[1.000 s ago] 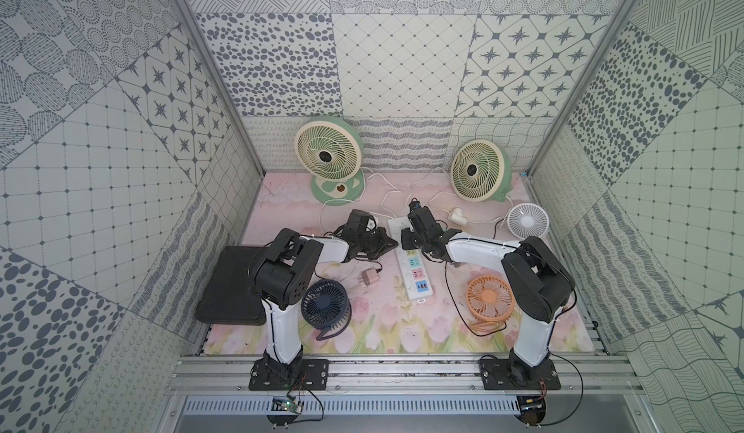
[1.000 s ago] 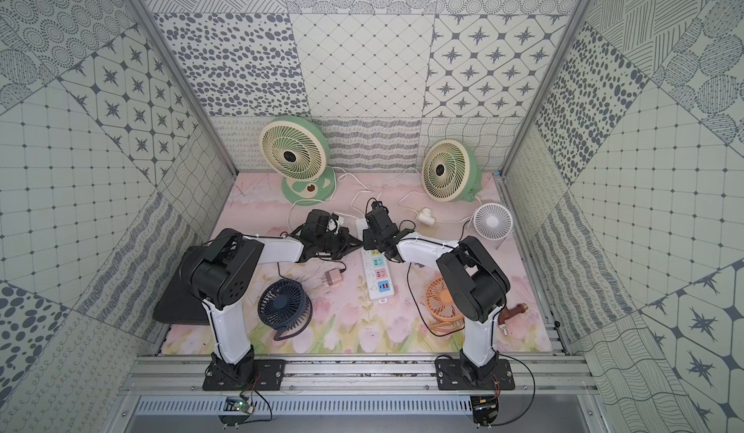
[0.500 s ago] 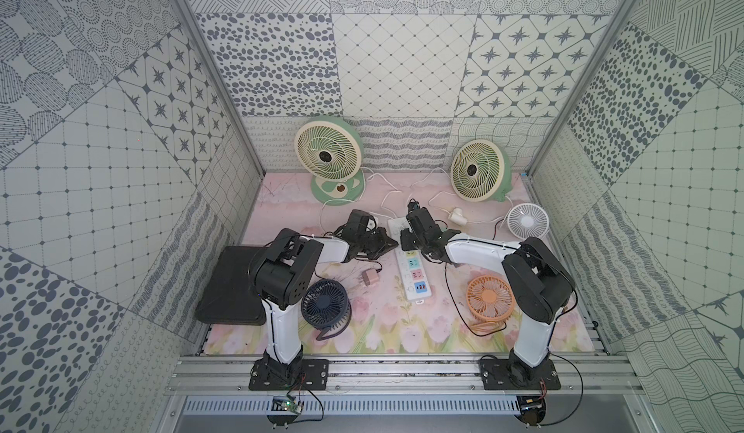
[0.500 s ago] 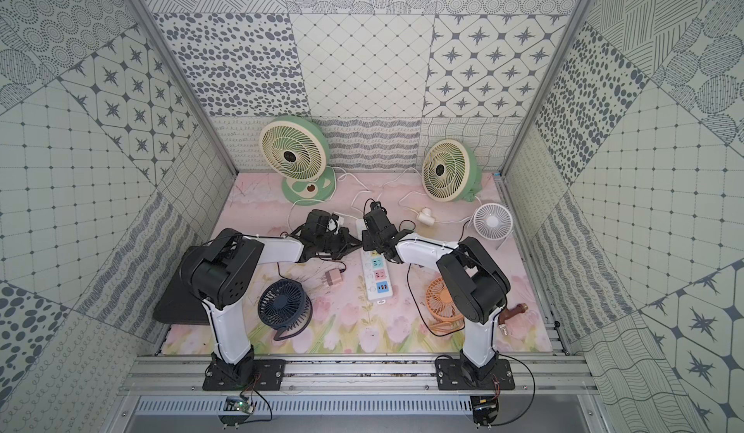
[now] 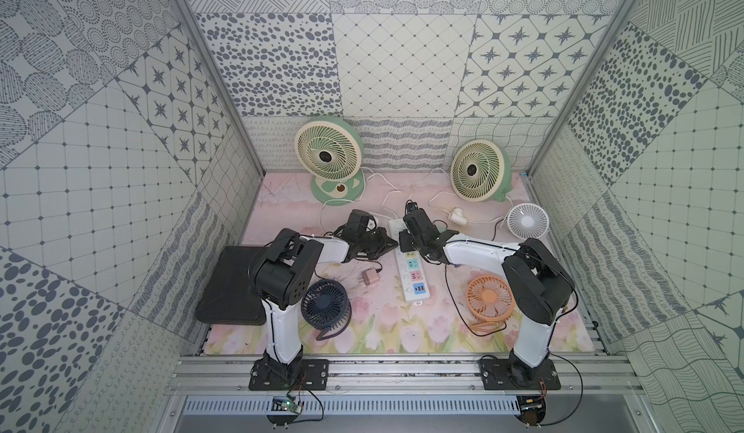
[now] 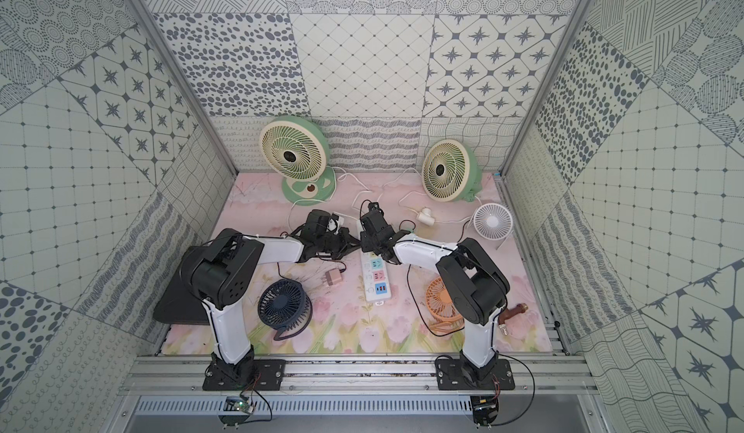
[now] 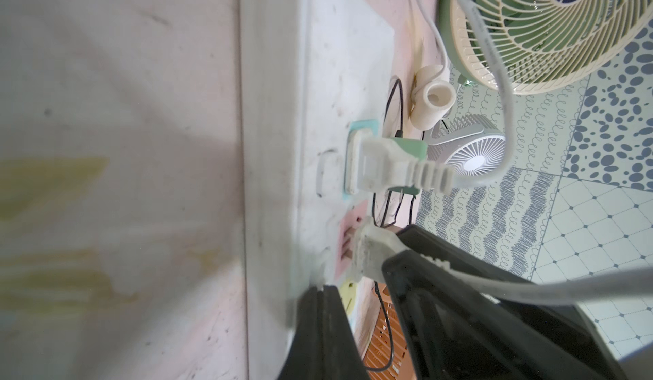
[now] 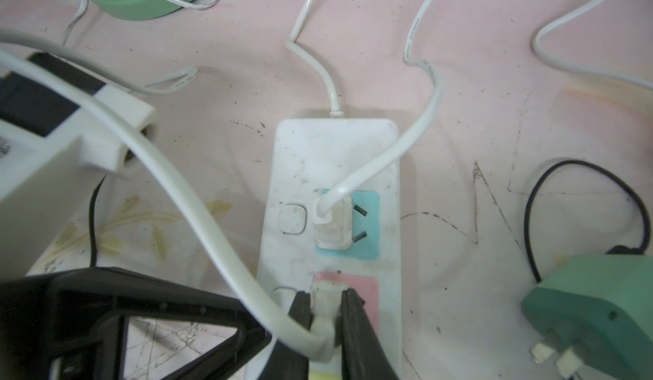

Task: Unplug the desk fan from the power strip
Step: Remove the plug from the socket, then place the plug at the center of the board.

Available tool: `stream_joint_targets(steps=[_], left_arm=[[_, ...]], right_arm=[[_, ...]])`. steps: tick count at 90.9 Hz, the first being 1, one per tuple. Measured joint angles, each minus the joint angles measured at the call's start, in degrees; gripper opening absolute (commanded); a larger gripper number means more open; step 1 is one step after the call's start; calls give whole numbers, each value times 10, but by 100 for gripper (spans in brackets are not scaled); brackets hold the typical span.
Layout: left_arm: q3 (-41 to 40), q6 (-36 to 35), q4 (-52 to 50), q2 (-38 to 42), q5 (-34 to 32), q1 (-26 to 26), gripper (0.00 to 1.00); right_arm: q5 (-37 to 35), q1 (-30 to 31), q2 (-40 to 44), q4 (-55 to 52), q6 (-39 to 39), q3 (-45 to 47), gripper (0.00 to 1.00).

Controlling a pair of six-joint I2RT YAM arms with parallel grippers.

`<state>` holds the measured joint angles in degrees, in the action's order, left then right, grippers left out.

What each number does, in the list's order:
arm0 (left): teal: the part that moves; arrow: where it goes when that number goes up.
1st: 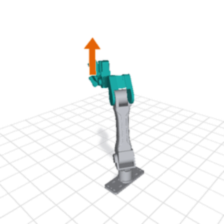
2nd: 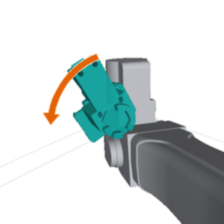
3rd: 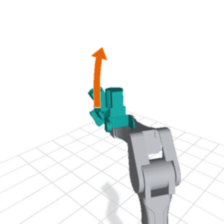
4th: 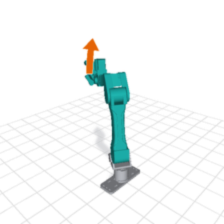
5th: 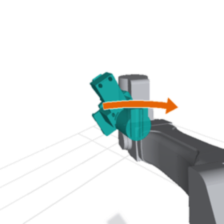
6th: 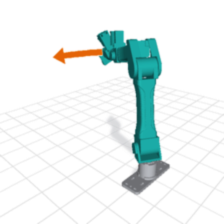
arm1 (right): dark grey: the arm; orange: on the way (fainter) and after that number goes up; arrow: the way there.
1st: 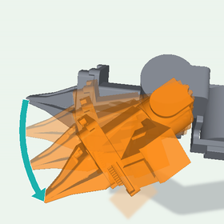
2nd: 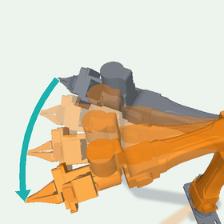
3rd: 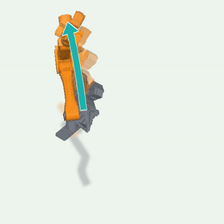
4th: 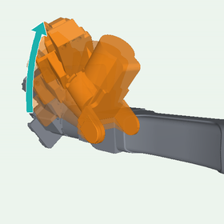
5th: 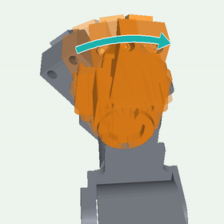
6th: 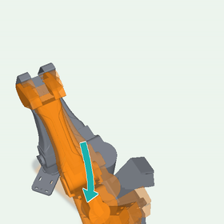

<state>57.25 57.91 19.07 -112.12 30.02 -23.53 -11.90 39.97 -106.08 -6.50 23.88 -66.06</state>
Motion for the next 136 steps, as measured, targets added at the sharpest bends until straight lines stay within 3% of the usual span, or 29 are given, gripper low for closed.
stream_joint_targets(steps=[43, 74, 108, 136], left_arm=[[0, 0, -2, 1, -1, 0, 0], [-18, -2, -44, 46, -20, 1, 0], [-106, -14, -96, 212, -53, 40, 0], [-150, -37, -152, 347, -98, 56, 0]], right_arm=[[-41, 11, 12, -16, -25, -7, 0], [42, -39, 21, -45, -28, -83, 0], [206, -35, -118, -81, -28, -292, 0], [264, -12, -254, -160, -31, -450, 11]])
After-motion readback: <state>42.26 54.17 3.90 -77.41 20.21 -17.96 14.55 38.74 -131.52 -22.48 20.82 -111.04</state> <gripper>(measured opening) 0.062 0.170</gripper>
